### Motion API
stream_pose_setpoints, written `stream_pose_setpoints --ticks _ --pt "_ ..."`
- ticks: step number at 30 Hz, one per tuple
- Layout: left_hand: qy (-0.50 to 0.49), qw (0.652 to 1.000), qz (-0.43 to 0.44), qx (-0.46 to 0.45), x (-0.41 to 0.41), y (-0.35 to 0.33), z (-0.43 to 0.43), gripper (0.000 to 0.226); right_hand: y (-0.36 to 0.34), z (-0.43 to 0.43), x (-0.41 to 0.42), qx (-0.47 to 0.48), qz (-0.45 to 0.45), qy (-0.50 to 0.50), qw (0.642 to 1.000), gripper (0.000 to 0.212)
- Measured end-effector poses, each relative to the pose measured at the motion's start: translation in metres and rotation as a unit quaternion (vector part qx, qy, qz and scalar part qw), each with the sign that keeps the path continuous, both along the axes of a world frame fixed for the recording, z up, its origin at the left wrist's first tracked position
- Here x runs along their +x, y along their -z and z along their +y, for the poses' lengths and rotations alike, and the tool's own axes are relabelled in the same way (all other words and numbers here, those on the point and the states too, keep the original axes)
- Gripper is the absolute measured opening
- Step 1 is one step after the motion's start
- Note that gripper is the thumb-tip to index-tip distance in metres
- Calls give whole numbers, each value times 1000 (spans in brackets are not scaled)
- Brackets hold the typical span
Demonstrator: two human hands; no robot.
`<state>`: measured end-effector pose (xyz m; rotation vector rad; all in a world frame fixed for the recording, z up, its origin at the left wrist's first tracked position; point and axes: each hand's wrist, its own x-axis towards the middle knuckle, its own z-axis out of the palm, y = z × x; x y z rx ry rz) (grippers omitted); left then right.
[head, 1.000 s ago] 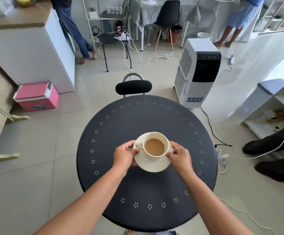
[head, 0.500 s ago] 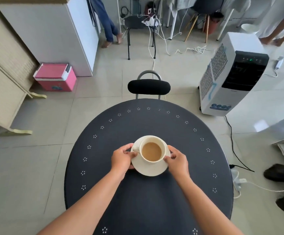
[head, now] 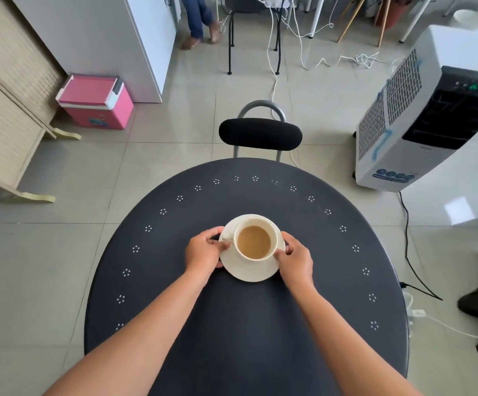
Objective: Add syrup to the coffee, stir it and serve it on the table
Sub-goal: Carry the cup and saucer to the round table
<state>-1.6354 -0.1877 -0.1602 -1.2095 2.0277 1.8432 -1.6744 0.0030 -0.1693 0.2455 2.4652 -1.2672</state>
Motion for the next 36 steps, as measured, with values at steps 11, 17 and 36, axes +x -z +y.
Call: stream_pose_setpoints --ticks 11,17,36 --pt "13 998 3 -56 -22 11 -7 39 5 -5 -20 27 8 -18 999 19" --pt "24 997 -9 -69 -25 12 -10 35 6 -7 -21 37 -2 -25 999 18" --pt "42 991 -25 -128 -14 18 -12 37 10 -4 -6 25 -35 -26 999 34"
